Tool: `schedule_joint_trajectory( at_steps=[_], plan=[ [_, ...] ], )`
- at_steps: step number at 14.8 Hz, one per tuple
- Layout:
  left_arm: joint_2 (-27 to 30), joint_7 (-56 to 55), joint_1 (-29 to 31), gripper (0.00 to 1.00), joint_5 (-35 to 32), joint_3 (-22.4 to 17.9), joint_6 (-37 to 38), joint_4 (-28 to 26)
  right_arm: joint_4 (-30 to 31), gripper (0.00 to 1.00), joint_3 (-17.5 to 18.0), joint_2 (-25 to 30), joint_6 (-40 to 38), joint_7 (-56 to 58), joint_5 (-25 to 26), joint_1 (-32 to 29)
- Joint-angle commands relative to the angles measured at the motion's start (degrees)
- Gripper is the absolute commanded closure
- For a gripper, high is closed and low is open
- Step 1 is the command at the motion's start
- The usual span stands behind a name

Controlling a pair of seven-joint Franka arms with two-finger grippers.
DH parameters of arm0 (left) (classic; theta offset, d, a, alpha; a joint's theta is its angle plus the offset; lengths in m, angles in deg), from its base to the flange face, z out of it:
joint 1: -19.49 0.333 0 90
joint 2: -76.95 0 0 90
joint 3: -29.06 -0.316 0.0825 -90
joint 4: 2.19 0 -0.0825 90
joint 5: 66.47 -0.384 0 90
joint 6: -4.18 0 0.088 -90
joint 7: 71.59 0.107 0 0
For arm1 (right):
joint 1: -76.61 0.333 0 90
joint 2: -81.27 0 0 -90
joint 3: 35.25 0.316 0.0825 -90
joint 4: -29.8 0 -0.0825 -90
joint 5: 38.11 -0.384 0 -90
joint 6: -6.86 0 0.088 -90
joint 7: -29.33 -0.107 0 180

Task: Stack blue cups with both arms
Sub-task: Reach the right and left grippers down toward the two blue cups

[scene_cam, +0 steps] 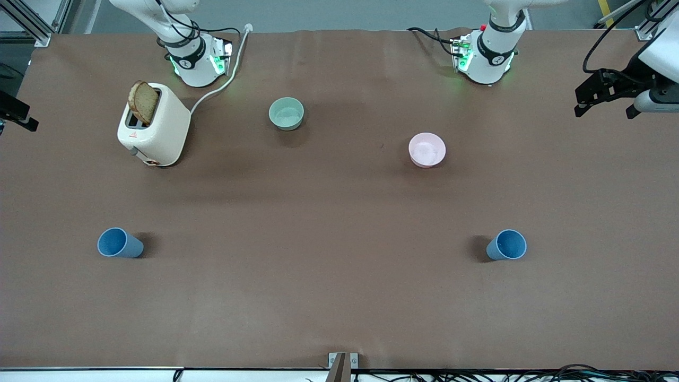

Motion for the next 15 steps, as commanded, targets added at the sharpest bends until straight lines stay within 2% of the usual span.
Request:
schedule_joint_trajectory(
  at_steps=[1, 3, 6, 7, 11, 15],
  plan=[
    [-1.3, 0.8, 0.2, 0.0, -0.8, -0.3, 1.9, 3.0, -1.1, 0.0, 0.5, -0.3, -1.0, -0.5, 0.3, -0.4],
    [-3.2, 0.8, 0.3, 0.0, -0.8, -0.4, 1.9, 5.0, -1.0, 0.0, 0.5, -0.3, -1.1, -0.5, 0.3, -0.4],
    [-13.4, 0.9, 1.5, 0.0, -0.8, -0.5, 1.8, 12.3, -0.9, 0.0, 0.4, -0.3, -1.1, -0.5, 0.3, -0.4],
    [-16.4, 1.1, 2.6, 0.0, -0.6, -0.2, 1.4, 13.1, -0.9, 0.0, 0.4, -0.3, -1.1, -0.5, 0.3, -0.3],
    [-25.8, 0.4, 2.5, 0.0, -0.9, 0.0, -9.3, 11.8, -0.5, 0.0, 0.1, -0.9, -0.3, -0.2, 0.3, -0.3],
    [-32.6, -0.3, 2.5, 0.0, -0.6, 0.1, -23.2, 5.4, -0.5, 0.0, -1.1, -5.8, 3.8, -0.2, 0.3, -0.3]
  ],
)
